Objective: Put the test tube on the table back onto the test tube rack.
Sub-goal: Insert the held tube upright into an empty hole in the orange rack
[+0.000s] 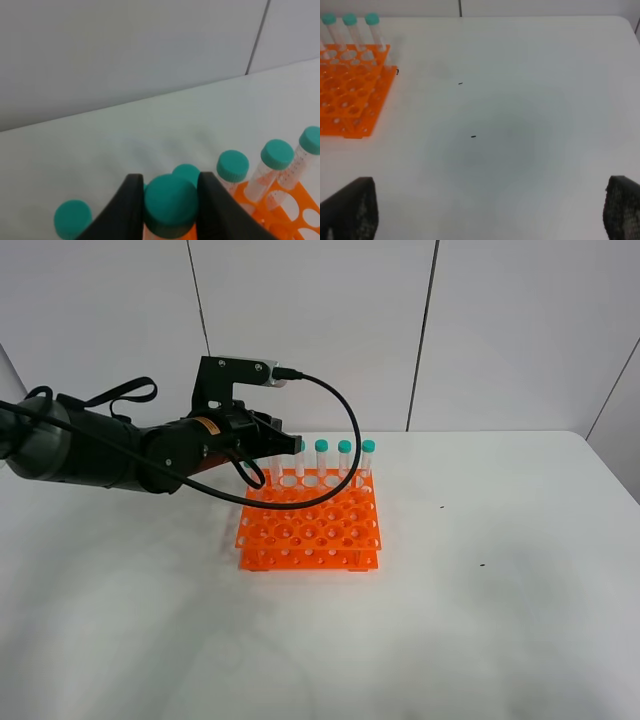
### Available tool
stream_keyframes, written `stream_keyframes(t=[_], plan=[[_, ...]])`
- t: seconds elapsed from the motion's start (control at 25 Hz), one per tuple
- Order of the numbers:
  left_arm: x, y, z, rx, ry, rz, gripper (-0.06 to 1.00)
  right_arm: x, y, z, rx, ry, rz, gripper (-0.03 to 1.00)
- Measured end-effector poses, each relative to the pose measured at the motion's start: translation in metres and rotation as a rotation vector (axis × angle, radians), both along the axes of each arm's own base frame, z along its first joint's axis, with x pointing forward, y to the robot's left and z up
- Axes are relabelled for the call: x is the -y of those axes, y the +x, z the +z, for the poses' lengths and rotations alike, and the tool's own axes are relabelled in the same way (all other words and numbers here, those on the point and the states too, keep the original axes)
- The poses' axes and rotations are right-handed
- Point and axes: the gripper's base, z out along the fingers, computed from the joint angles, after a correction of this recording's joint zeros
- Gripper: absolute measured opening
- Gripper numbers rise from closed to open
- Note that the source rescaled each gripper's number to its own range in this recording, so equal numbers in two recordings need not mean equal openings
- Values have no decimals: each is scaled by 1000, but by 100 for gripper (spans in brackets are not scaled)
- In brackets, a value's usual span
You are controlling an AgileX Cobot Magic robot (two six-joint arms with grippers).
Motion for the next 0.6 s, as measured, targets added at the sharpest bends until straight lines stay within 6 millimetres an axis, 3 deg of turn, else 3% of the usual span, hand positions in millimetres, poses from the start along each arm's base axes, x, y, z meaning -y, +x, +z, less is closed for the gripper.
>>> stream_keyframes(t=[0.6], plan=[[2,5,-19,-12,11,9,2,0,0,0,0,1,0,100]])
